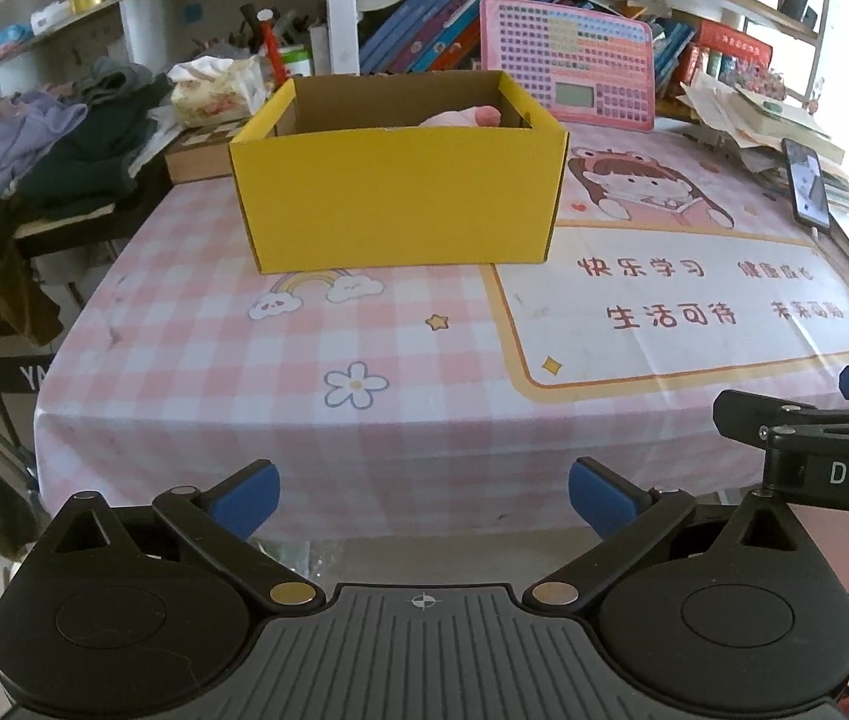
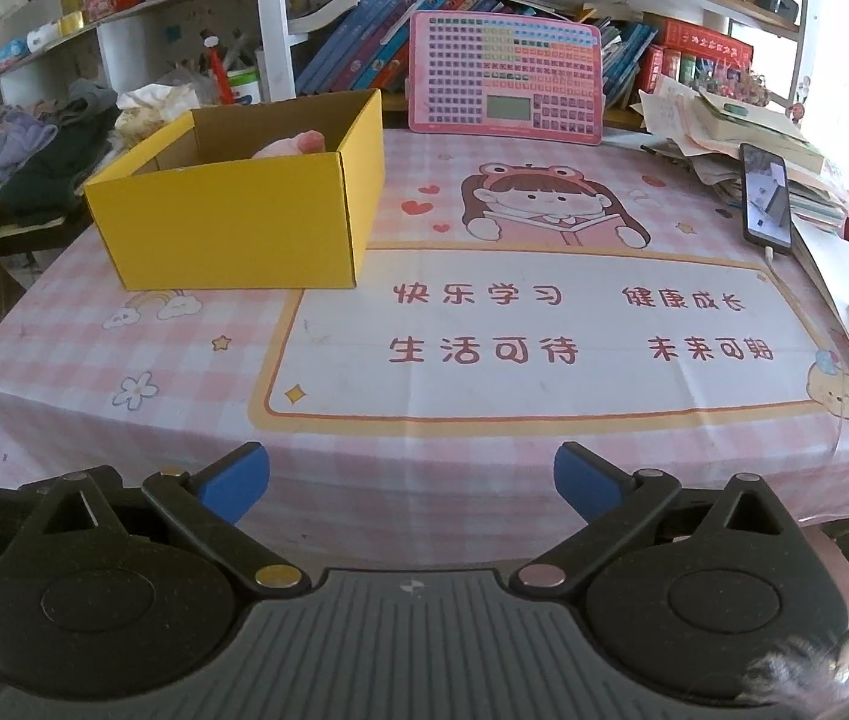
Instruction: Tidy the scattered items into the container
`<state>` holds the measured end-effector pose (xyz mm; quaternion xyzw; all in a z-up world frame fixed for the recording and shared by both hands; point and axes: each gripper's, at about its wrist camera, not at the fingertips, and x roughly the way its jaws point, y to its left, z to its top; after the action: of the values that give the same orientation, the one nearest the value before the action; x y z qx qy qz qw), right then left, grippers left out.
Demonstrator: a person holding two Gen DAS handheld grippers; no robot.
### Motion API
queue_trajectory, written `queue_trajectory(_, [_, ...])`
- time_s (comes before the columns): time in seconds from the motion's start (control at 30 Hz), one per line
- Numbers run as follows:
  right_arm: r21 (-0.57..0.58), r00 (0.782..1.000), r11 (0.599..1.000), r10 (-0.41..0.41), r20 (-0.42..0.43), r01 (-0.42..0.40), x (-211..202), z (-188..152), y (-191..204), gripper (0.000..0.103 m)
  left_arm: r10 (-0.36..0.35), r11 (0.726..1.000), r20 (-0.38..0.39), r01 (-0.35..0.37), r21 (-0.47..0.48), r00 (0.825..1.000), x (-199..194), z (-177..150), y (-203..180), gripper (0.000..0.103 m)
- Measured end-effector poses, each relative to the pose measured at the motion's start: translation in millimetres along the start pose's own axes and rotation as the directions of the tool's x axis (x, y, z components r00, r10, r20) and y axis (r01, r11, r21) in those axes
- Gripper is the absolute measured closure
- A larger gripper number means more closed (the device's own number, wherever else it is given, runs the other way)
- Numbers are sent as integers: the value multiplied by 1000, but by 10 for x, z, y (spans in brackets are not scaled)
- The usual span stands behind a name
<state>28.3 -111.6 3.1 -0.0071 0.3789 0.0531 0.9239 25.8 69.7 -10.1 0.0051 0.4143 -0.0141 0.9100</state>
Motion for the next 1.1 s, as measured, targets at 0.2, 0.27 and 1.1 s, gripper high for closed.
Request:
queue_trajectory(0.2, [0, 1000, 1000, -9, 4, 9, -25, -1, 4, 1, -7, 1000, 1, 7, 1, 1000, 1, 4, 10, 0])
queue_trajectory(0.27, [-1, 1000, 1000, -9, 5, 9, -29, -2, -1, 1, -8, 1000, 3, 8, 1, 1000, 0, 3, 13, 0])
queue_trajectory(1.1, [-9, 1000, 1000, -3, -4, 3, -20, 1, 49, 0, -8, 1000, -8, 8, -17, 1000, -4, -13, 47, 0])
